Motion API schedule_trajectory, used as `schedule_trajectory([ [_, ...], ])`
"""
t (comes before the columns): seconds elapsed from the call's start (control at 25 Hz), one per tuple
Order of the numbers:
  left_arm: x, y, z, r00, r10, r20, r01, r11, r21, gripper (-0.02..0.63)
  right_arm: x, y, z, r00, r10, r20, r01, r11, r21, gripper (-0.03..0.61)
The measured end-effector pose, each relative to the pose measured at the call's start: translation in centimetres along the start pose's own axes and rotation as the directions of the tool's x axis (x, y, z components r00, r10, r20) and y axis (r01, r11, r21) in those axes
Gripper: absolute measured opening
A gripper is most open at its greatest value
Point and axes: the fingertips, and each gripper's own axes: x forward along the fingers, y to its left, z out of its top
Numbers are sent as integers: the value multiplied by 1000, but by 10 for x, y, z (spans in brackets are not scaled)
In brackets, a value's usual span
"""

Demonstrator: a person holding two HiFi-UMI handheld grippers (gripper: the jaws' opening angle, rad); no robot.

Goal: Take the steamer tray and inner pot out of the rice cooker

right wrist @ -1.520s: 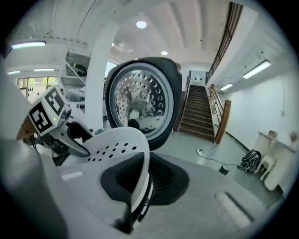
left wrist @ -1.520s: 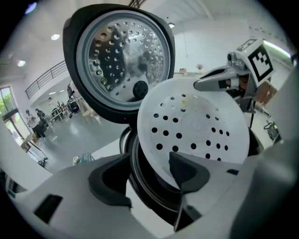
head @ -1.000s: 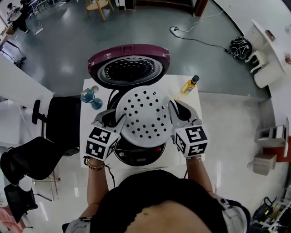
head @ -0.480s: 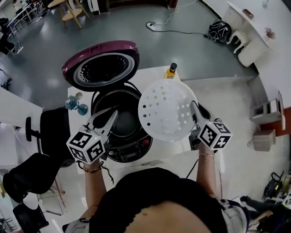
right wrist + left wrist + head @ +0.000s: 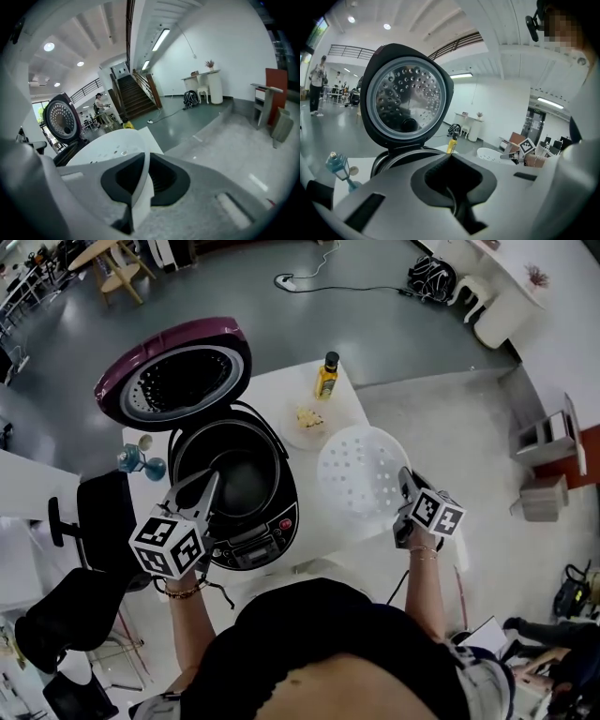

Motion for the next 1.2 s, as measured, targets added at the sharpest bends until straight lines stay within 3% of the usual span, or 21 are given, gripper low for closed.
schedule_trajectory([
  [0.16, -2, 0, -4, 999, 29, -14, -29, 1000, 8, 5, 18, -38, -55, 993, -79, -89, 85, 994, 69, 28],
  [0.32, -3, -3, -11, 999, 24, -25, -25, 1000, -6, 5, 33, -49, -81, 986, -108, -124, 114, 993, 42, 28],
  [0.52, -11, 3, -14, 998, 59, -31, -59, 998, -7, 5, 48, -48, -90, 981, -145, -131, 143, 989, -30, 28],
  [0.8, -21, 7, -18, 997, 79, -14, -80, 996, -36, 5, 63, -45, -95, 980, -137, -144, 128, 989, -70, 28],
  [1.2, -33, 14, -24, 994, 107, -14, -108, 993, -50, 5, 72, -50, -102, 977, -134, -163, 127, 990, -55, 28],
])
